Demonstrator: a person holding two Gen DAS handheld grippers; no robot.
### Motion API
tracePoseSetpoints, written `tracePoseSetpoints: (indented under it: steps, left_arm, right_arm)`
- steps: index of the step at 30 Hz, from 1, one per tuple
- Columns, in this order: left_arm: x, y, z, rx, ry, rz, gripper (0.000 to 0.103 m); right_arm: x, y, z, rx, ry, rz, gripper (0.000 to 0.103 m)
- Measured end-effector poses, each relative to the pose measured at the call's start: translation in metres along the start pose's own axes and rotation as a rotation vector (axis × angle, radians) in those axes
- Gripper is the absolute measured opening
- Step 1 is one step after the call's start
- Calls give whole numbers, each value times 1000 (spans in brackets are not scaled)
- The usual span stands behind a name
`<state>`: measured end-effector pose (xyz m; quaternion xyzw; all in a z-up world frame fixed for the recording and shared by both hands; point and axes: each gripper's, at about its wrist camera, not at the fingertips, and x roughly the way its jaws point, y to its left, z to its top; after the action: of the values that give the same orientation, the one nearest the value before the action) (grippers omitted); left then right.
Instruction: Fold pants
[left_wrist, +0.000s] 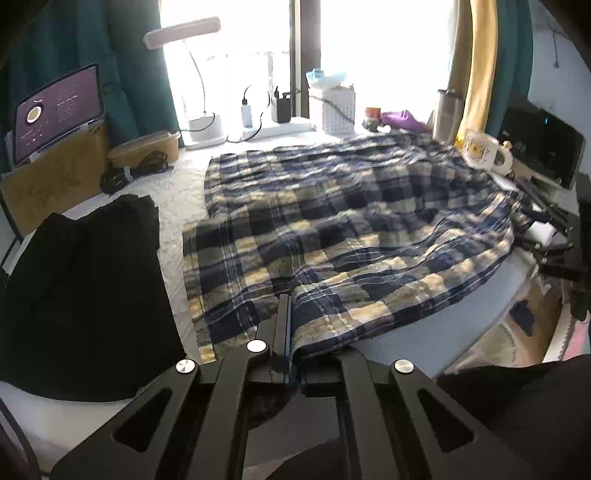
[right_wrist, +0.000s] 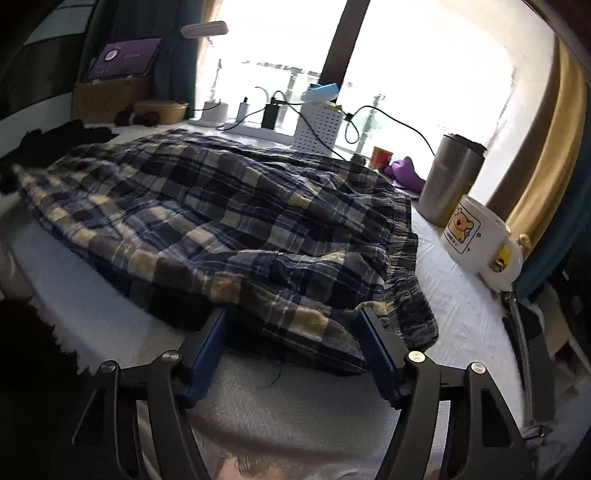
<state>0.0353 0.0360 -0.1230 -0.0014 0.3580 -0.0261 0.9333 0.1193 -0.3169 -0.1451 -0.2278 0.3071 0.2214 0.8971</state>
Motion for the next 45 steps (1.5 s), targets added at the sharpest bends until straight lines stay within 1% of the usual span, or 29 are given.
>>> tracePoseSetpoints:
  steps: [3,5,6,7,9,11,14,15,16,17,18,20,31,40,41,44,45]
  left_arm:
    - [-8,6,9,-37,-20,-44,2]
    - [-12,11,16,-57,-37,-52,2]
    - [-14,13,19,-61,-43,-48,2]
    - [-15,15,24,-67,-50,-46,2]
    - [-19,19,29,-78,-61,-50,2]
    - [-23,19,35,-80,-75,-56,2]
    - [-27,19,39,-70,-86,-50,2]
    - [-27,19,39,-72,-86,-51,2]
    - [-27,19,38,-76,-84,-52,2]
    - [-27,19,37,-79,-80,-56,2]
    - [-28,19,36,-80,-81,-59,2]
    - [-32,18,35,-78,-87,-63,2]
    - [-78,3,51,-19,-184,-91,2]
    - [-109,-9,69,30,-261,-103,2]
    - [-111,-10,71,35,-270,-110,2]
    - [-108,-4,81,5,-266,-215,2]
    - [-106,-3,83,4,-264,-230,2]
  right_arm:
    - [-5,4,-4,-41,17,20,72]
    - [-4,5,-6,-69,12,21,72]
    - [-3,5,-6,-73,8,14,75]
    - [-1,5,-5,-77,3,4,79]
    - [5,5,-1,-91,-9,-19,82]
    - [13,7,5,-100,-20,-50,83]
    - [23,10,13,-91,-29,-64,82]
    - [25,10,15,-81,-28,-68,76]
    - [27,9,17,-70,-26,-77,46]
    - [28,7,19,-53,-18,-90,31]
    - [27,4,20,-31,-19,-98,22]
    - [19,-1,21,11,-39,-86,16]
    - [-47,-19,32,120,-157,-116,14]
    - [-77,-36,54,166,-262,-158,14]
    - [-79,-38,57,170,-270,-160,14]
    - [-82,-46,65,185,-296,-172,14]
    - [-83,-50,68,189,-306,-175,14]
